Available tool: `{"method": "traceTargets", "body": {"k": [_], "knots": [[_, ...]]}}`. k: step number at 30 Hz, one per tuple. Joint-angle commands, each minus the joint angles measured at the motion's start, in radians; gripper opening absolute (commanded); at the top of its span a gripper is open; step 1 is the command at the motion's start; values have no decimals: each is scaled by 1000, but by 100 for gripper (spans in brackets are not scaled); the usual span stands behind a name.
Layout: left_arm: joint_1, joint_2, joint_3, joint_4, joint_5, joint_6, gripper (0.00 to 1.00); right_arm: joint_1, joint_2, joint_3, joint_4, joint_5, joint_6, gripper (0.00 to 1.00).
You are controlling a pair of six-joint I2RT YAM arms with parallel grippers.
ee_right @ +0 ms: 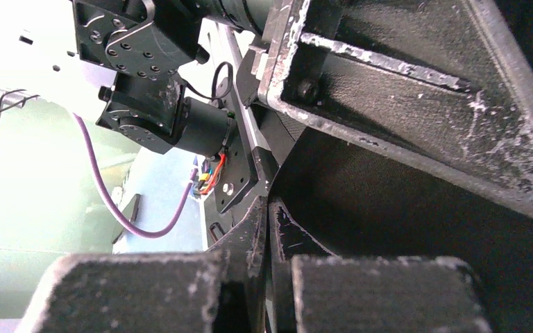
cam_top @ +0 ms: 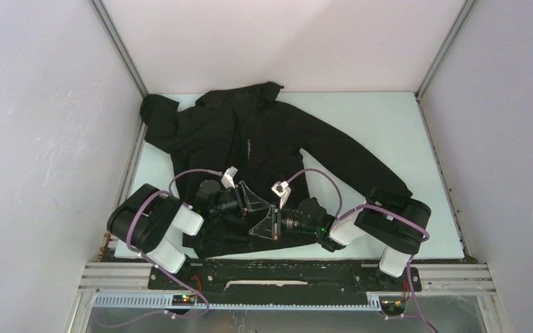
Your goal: Zip up the jacket
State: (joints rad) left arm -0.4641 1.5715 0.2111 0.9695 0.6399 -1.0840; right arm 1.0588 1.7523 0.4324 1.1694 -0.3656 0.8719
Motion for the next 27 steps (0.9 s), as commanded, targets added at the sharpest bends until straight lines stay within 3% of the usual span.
{"method": "traceTargets", "body": {"k": [1,5,9,14,21,24,27], "knots": [[-8,35,50,115,29,-22,56,-1,3,-8,93,-30,10,0],[-8,-7,18,121,9,-6,60,-9,17,-14,130,-44,30,0],[-8,-109,8,-50,-16,73,62,-12,29,-31,173,-48,44,0],[-7,-221,-33,-148,-35,108,62,-25,40,-52,219,-57,59,0],[-7,-517,-46,-514,-164,183,73,-31,58,-60,255,-59,70,0],[-7,-629,-63,-625,-224,160,66,-35,57,-61,258,-59,70,0],[-7,-741,-109,-637,-247,106,56,-36,56,-59,263,-60,70,0]]}}
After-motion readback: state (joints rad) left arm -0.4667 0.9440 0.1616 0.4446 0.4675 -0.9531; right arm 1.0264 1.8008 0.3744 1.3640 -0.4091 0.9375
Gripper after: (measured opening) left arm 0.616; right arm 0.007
